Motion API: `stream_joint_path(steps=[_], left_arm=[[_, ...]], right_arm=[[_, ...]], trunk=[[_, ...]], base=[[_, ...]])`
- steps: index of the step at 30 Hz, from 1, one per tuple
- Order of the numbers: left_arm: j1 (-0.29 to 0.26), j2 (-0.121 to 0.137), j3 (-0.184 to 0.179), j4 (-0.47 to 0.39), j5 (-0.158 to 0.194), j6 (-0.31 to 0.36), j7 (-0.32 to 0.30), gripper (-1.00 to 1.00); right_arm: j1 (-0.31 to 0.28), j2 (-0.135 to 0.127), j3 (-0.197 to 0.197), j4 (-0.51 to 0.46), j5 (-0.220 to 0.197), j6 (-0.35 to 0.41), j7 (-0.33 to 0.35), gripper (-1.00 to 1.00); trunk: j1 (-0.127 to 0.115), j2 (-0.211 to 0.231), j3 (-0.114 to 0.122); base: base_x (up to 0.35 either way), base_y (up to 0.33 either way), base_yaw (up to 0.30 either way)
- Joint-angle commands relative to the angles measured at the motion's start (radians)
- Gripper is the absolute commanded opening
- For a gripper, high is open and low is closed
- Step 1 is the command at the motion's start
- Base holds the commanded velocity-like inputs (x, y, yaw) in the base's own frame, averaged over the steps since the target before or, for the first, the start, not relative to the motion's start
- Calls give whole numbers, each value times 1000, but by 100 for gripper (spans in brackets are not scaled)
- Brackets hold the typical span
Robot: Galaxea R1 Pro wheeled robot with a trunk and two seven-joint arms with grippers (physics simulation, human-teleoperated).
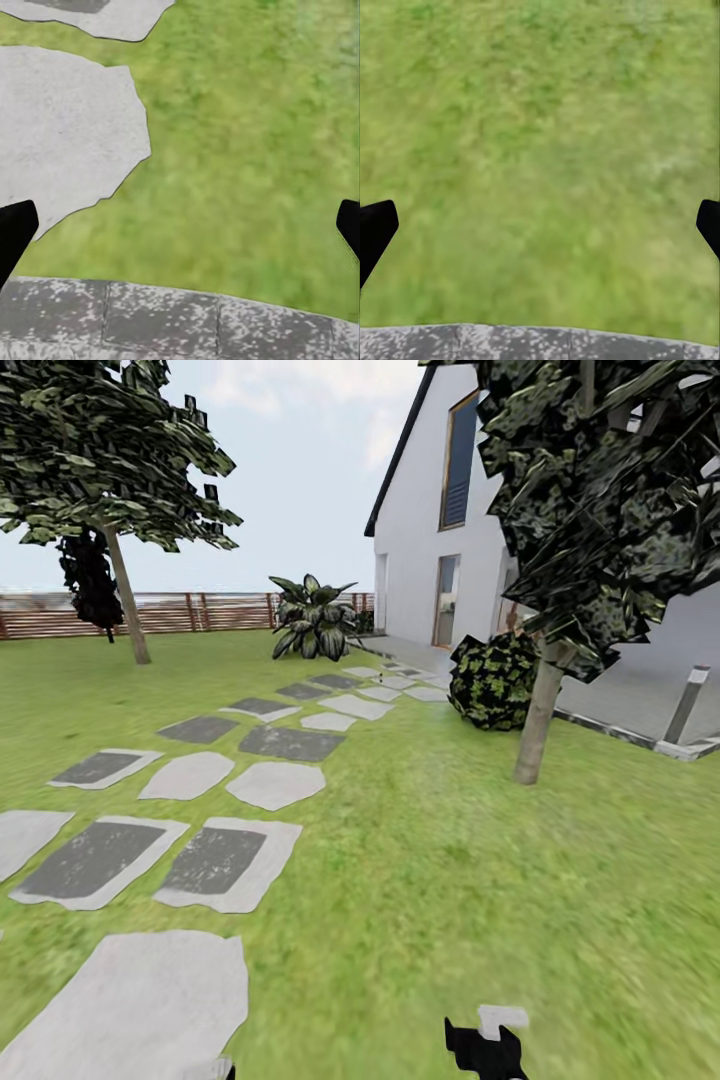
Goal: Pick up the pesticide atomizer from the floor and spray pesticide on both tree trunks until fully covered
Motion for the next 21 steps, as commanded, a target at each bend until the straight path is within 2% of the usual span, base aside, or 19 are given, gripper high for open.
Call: stream_joint_path(steps=[1,11,21], left_arm=[[-1,0,-3,1,7,-3,1,100],[-1,1,-3,0,7,-3,1,100],[-1,1,-3,0,7,-3,1,100]], right_arm=[[-1,1,-4,1,0,-4,0,100],[-1,0,-4,1,0,-4,0,100],[-1,0,-5,1,-1,-3,-3,100]], trunk=[[1,0,0],[1,0,2],[1,0,-6]], base=[[334,0,-1],[333,0,4],[333,0,61]])
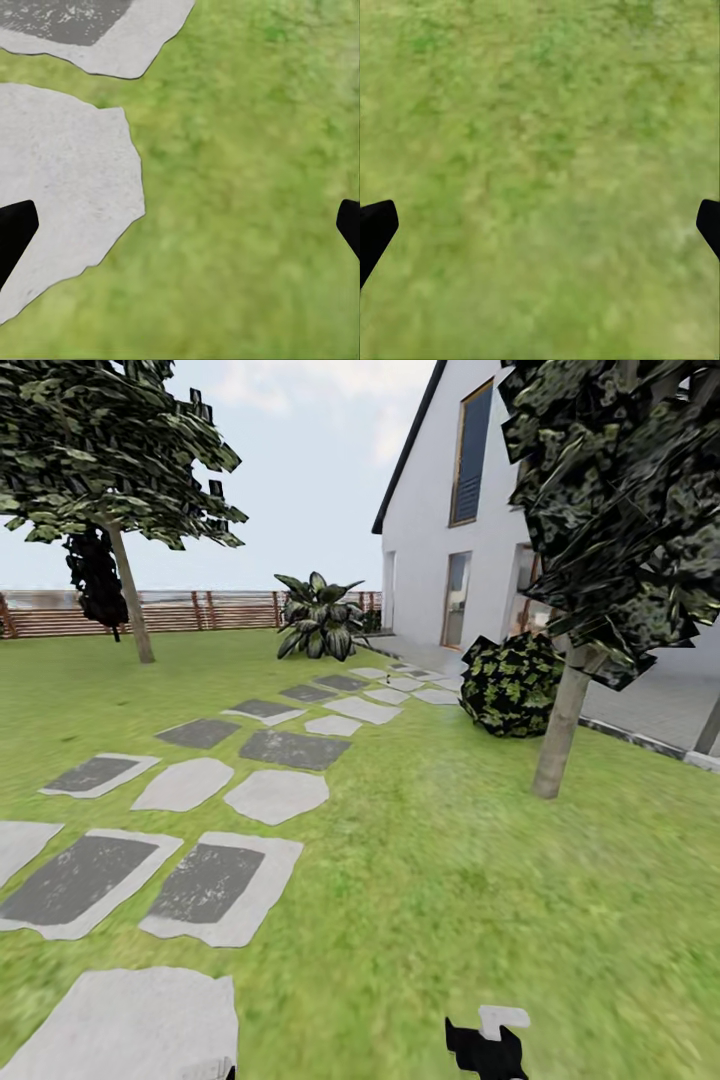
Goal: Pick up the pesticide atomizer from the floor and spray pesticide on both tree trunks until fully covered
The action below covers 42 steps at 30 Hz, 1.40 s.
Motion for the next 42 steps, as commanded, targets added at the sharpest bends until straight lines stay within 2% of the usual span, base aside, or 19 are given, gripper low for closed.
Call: stream_joint_path(steps=[1,42], left_arm=[[-1,0,-3,1,7,-3,1,100],[-1,-1,-3,1,7,-3,1,100]], right_arm=[[-1,1,-4,1,0,-4,0,100],[-1,2,-3,1,0,-4,0,100]], trunk=[[1,0,-2],[1,0,-4]], base=[[333,0,15],[333,0,1]])
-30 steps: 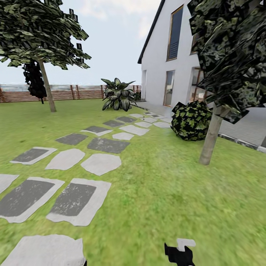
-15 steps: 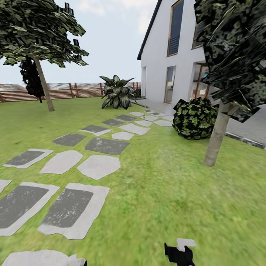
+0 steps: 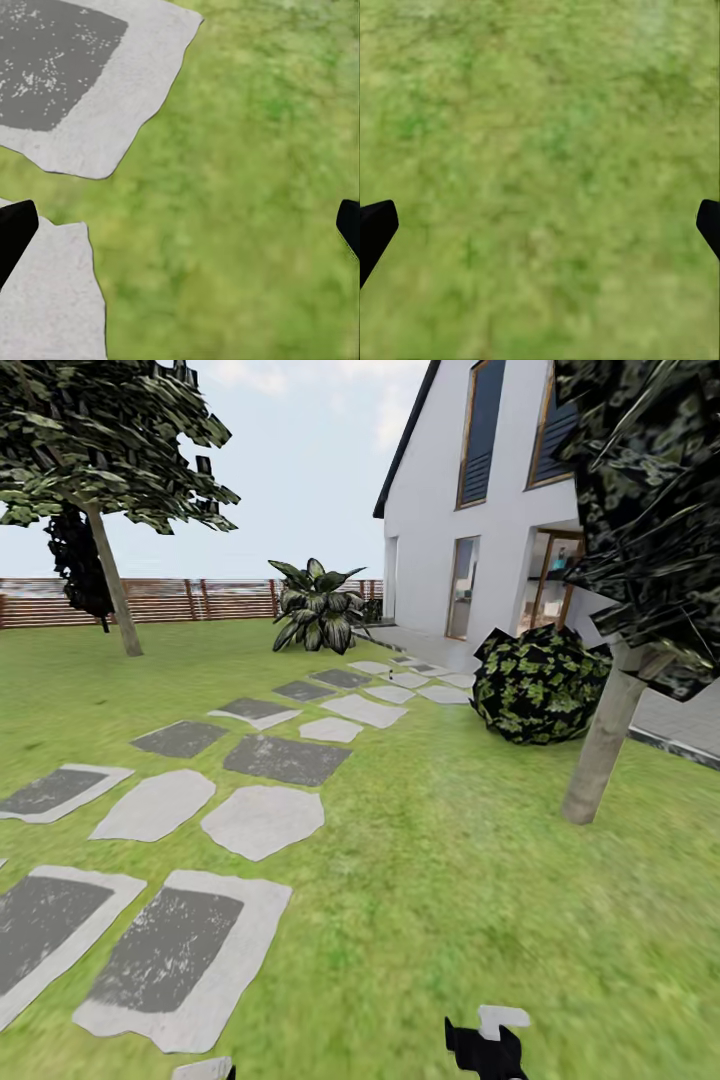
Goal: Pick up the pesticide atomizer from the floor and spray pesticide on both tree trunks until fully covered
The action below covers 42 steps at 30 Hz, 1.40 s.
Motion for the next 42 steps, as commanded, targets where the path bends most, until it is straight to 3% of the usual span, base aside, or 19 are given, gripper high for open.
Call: stream_joint_path(steps=[1,42], left_arm=[[-1,0,-3,1,7,-3,1,100],[-1,0,-3,-1,7,-3,1,100]], right_arm=[[-1,1,-4,1,0,-4,0,100],[-1,1,-4,1,0,-3,0,100]], trunk=[[1,0,-1],[1,0,-1]], base=[[333,0,0],[333,0,-23]])
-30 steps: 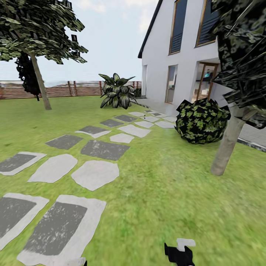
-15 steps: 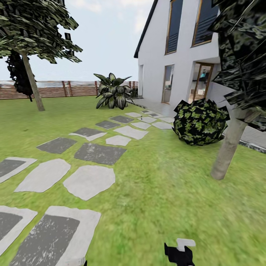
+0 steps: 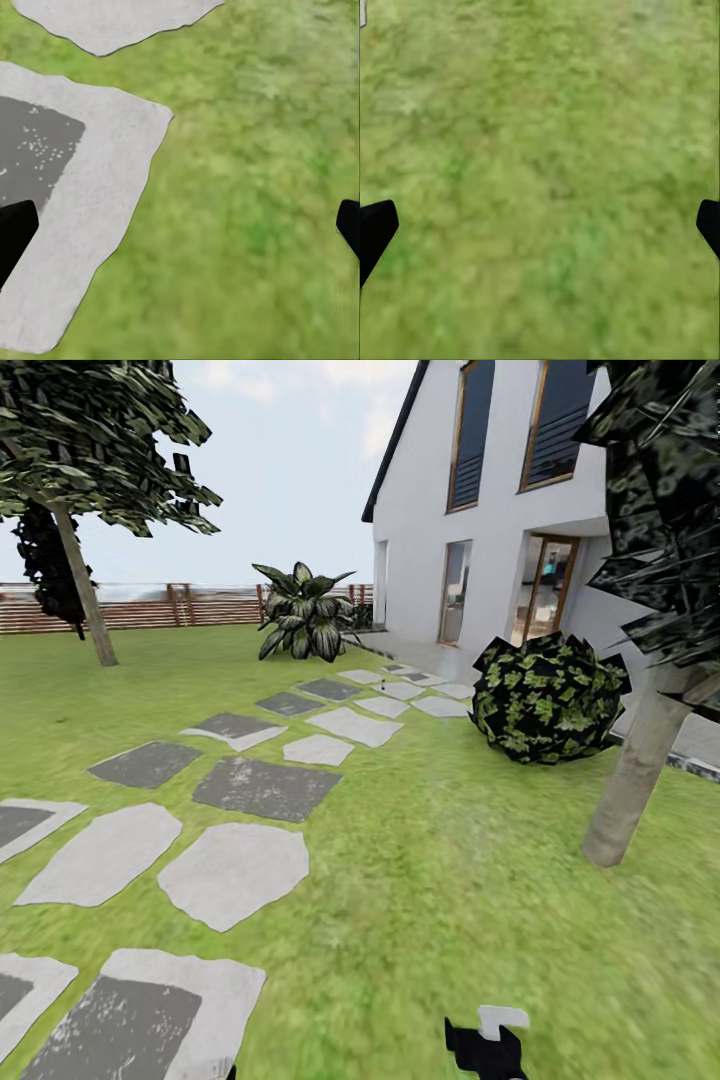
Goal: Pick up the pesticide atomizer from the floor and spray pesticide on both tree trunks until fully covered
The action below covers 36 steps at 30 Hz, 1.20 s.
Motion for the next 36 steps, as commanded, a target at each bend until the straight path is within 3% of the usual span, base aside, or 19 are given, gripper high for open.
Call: stream_joint_path(steps=[1,36], left_arm=[[-1,0,-3,0,7,-3,1,100],[-1,0,-3,1,7,-8,1,100]], right_arm=[[-1,1,-4,1,0,-4,0,100],[-1,1,-4,1,0,-5,1,100]], trunk=[[1,-1,-1],[1,-1,-7]], base=[[333,0,0],[333,0,-21]])
